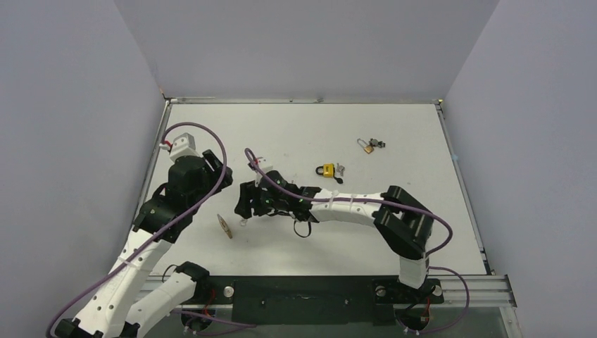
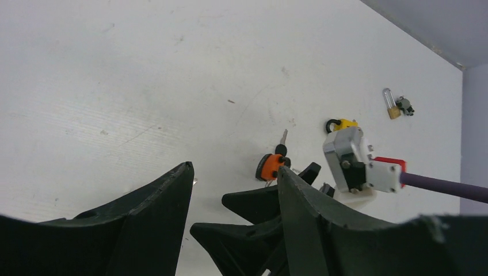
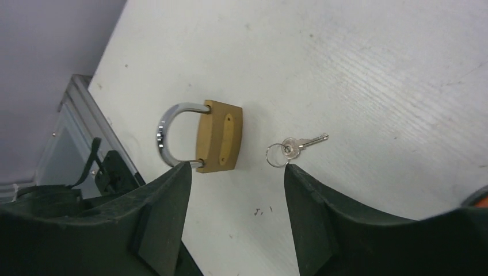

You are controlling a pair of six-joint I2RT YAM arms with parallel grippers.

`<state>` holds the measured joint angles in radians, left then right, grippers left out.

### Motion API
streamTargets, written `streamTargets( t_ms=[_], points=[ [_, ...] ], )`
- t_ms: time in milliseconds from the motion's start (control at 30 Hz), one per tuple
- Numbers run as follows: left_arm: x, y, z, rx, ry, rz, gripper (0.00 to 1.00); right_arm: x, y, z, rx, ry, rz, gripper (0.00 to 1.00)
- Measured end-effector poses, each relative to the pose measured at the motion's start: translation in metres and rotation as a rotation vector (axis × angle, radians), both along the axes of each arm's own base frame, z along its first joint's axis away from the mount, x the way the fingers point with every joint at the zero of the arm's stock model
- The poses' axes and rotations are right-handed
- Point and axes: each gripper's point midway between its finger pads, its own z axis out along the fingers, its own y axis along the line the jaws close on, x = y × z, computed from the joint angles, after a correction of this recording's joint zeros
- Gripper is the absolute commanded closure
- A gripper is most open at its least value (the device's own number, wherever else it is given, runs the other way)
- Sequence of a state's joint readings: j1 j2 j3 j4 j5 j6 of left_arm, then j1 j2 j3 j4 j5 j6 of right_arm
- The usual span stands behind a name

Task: Lock with the key
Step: Place the key at the center of the board, then reset both arms

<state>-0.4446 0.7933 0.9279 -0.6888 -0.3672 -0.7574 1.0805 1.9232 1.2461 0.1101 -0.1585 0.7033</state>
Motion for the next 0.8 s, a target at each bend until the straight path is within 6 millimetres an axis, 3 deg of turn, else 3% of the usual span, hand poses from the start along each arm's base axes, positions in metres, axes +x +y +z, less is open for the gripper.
streamTargets(
  t_ms=[167,300,600,800],
  points=[
    [0.012,-0.021,0.035,0.012,-0.046,-0.124,0.46,0.013,-0.026,0.072,0.090,-0.102,-0.052,0.27],
    [0.023,-0.044,0.047,0.031,-0.056,-0.238,0.46,0.028,-0.065,0.122,0.146,-0.180,-0.135,0.24],
    [0.026,-0.117,0.055,0.088,-0.048,-0.474,0.46,0.052,-0.166,0.210,0.210,-0.342,-0.368,0.20],
    [0.035,-0.133,0.060,0.112,-0.052,-0.494,0.46,0.037,-0.223,0.253,0.262,-0.438,-0.480,0.16]
  ],
)
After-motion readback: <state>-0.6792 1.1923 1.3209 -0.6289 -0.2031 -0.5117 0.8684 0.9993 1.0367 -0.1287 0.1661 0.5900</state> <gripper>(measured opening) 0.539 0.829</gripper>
